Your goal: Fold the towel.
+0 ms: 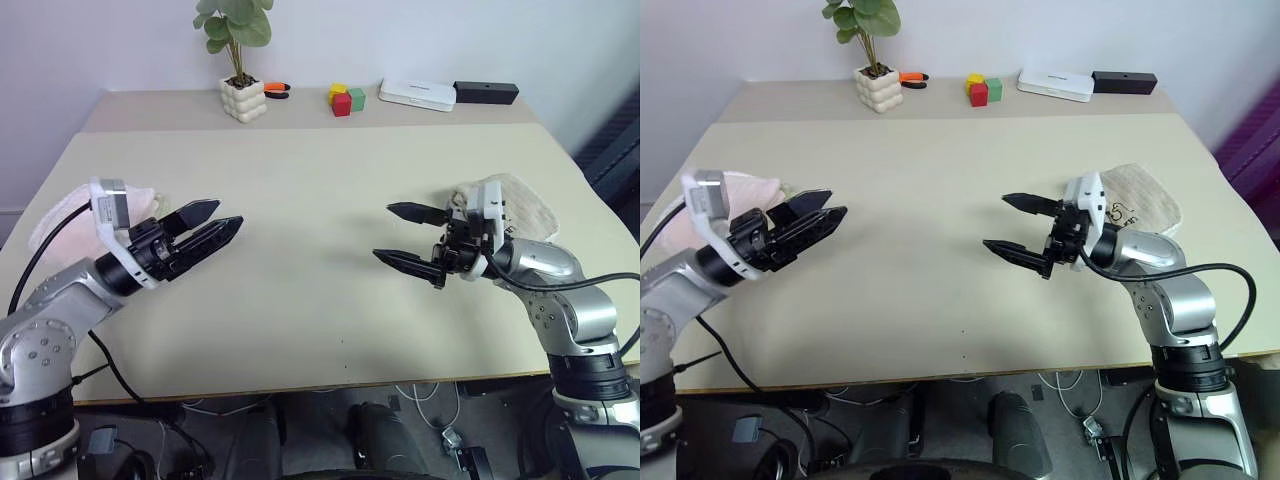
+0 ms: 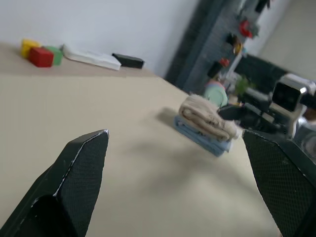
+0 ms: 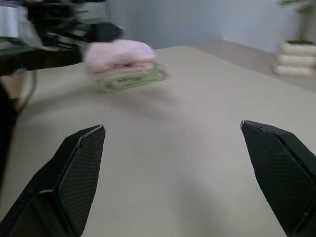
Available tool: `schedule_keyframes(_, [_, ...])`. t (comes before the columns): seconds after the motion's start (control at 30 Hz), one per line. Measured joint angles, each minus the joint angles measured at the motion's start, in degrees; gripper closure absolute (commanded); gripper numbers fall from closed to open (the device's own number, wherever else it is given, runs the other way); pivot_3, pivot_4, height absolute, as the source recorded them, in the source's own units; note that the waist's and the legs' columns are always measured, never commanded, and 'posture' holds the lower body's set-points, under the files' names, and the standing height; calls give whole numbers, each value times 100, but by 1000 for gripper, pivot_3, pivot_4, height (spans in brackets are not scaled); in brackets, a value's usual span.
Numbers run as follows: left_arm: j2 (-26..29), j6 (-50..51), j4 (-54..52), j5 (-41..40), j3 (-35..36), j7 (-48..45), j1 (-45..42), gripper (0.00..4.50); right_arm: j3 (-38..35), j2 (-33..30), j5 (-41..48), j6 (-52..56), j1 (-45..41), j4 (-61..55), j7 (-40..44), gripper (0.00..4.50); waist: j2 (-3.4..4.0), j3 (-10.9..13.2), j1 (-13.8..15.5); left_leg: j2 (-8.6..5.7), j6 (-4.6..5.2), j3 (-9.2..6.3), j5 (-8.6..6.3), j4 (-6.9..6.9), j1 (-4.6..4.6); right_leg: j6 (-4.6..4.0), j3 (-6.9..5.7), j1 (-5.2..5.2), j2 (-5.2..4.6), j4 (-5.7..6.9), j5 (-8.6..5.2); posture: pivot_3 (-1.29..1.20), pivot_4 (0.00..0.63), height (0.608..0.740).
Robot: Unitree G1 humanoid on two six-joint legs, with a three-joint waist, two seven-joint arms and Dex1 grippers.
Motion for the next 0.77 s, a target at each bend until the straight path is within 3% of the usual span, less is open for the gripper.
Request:
schedule_keyframes(0.4, [75, -697, 898, 848, -535, -790, -537, 60, -395, -192, -209, -364, 300, 432, -41, 0, 0, 2, 17, 4, 0, -2, 0, 6, -1, 3, 1, 3, 5, 2, 1, 0, 150, 740])
schedule_keyframes(0.77, [-229, -751, 1059, 1008, -701, -934, -600, 60, -564, -539, -183, -227, 300, 359, -25, 0, 1, 2, 11, 5, 0, -5, 0, 4, -1, 18, 1, 2, 8, 3, 9, 0, 150, 740])
